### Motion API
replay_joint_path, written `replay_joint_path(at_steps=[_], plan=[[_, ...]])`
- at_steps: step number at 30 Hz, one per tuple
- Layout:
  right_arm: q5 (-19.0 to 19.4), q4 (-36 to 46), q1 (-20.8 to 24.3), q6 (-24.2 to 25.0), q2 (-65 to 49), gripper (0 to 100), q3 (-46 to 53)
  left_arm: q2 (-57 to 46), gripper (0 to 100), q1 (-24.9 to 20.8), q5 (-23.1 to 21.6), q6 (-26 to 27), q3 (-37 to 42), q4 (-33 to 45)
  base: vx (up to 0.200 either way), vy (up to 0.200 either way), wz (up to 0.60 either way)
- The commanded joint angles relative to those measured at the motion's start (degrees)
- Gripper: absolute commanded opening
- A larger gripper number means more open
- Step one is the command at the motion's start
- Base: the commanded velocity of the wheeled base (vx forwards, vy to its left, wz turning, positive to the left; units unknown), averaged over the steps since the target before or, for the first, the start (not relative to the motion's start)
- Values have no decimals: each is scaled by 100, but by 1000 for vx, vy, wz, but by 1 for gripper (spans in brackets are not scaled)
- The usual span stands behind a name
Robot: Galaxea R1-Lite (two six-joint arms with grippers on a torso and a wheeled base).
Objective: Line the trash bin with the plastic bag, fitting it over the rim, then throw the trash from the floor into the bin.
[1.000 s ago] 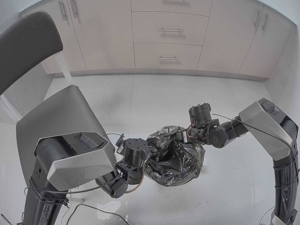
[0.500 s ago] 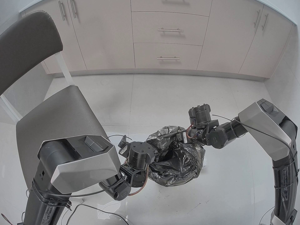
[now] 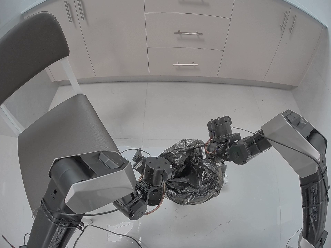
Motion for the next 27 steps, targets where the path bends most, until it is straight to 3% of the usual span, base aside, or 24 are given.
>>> replay_joint_path(at_steps=[1,27], plan=[[6,-4,2,1,12,100,12,115,100,10,-7,107,4,-4,0,0,0],[-3,-197,-16,-7,65,100,73,431,100,37,134,528,-172,-364,0,0,0]])
